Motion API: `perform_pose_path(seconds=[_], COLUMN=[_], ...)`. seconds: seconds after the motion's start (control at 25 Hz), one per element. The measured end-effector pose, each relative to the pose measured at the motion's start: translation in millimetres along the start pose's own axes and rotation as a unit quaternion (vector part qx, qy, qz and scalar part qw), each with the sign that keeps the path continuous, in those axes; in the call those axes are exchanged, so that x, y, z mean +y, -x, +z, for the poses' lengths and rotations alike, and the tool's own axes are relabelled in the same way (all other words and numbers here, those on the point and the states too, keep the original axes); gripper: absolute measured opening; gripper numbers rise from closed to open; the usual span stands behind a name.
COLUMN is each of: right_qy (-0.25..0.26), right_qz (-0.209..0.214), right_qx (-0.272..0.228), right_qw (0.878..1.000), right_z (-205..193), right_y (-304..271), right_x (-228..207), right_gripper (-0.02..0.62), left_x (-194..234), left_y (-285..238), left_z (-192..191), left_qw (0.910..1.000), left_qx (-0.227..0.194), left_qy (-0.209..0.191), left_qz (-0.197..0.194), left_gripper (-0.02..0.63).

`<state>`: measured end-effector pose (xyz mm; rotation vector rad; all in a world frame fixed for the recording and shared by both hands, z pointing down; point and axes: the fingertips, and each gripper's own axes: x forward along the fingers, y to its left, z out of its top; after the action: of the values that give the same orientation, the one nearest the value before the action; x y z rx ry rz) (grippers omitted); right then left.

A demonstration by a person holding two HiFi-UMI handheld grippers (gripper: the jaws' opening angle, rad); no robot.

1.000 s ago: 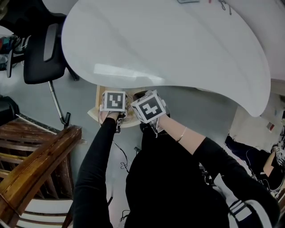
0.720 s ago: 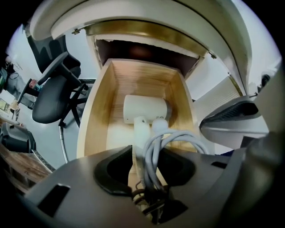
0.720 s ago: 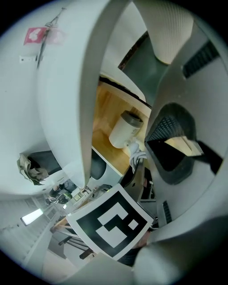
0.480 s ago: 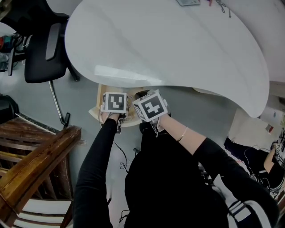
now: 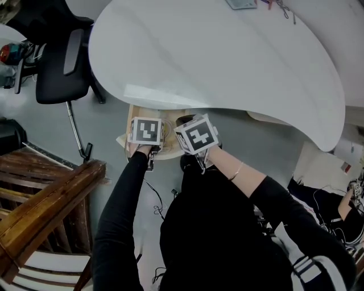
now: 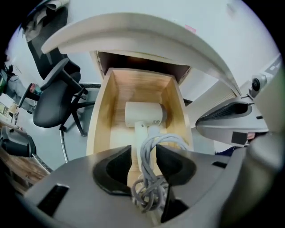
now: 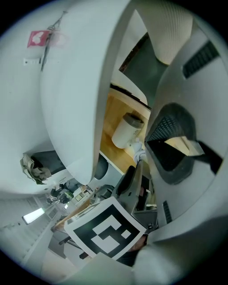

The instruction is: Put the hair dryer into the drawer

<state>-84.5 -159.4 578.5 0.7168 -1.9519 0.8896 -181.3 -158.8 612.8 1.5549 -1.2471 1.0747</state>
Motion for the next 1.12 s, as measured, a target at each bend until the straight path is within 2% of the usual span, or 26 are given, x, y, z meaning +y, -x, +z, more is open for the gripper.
perform_pose_path(seconds=[0.08,0.2,0.28,0.52,0.72,0.96,1.12], right_qy=[0.002,0.007,0.01,0.023,0.041,0.057,0.078], right_qz=[0.001,0.002,0.007,0.018,0.035,0.045,0.055], right_qx=[-0.006,-0.017,-0.025,-0.054,-0.087,-0.136,-0.164], right_qw=[1.0,1.0,1.0,0.998,0.995,0.988,0.982], right_z=[2,4,4,10,20,35,41], right_y=[3,7,7,17,34,63,77], right_x=[-1,0,2,12,24,40,48], right_gripper=[0.003,0.003,0.002,0.002,0.003,0.002,0.002], left_x=[3,-6,-5,4,5,1,4], left_y=[7,15,22,48,69,110,134], left_z=[4,1,1,4,6,9,9], left_qw=[0.9998,0.9992,0.9983,0.9913,0.9794,0.9616,0.9483], left_qx=[-0.016,-0.024,-0.036,-0.101,-0.162,-0.246,-0.286], left_qy=[-0.004,0.026,0.041,0.082,0.116,0.119,0.137], left_qz=[0.009,-0.019,-0.022,-0.017,-0.03,-0.026,-0.021], left_gripper=[0.186,0.18,0.166,0.039,0.011,0.009,0.009])
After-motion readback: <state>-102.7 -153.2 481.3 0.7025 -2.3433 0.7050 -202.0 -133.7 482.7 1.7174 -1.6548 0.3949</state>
